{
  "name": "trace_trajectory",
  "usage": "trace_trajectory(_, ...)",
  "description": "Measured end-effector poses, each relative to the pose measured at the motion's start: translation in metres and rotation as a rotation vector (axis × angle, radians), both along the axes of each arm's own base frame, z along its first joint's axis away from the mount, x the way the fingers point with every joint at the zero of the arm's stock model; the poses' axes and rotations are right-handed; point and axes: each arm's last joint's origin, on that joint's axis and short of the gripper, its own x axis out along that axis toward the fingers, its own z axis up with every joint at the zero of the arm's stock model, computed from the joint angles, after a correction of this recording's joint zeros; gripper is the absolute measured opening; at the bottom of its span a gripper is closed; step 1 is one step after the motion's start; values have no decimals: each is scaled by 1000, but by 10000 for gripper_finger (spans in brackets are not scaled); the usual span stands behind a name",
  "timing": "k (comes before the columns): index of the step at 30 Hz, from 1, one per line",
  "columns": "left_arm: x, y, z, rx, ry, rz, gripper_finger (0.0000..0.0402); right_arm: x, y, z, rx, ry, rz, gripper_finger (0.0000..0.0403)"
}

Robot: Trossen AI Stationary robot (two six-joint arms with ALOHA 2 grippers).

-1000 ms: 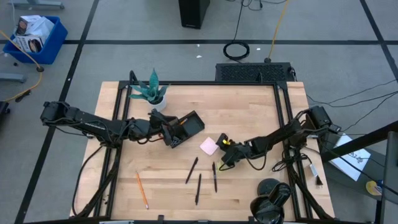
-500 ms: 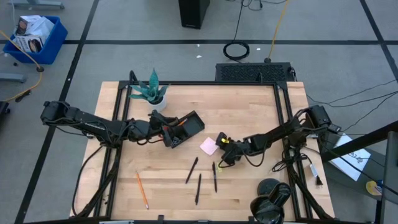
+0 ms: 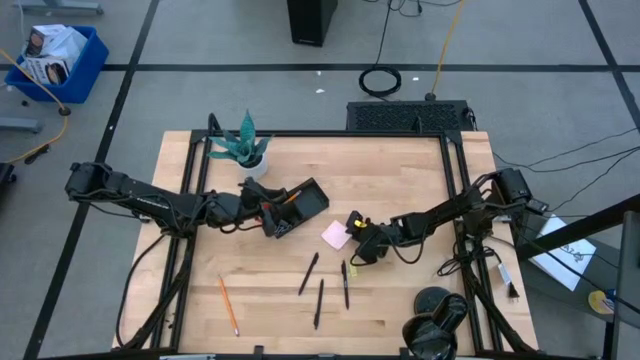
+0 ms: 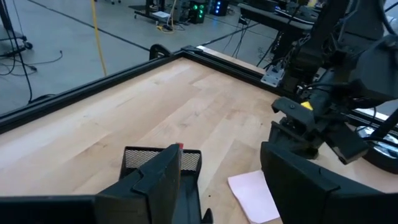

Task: Pick and place office supplies into organizer
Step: Put the pink sticky note into the black desk organizer

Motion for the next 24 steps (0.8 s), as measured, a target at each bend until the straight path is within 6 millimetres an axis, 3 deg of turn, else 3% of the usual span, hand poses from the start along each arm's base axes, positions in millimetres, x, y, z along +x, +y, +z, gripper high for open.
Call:
trace_trajectory(13, 0, -5, 2, -7, -19, -51, 223, 5, -5, -13, 5, 28, 41, 118)
trace_trajectory(24, 1, -13, 7, 13, -61, -88, 223, 10, -6, -9, -3, -63, -5, 6)
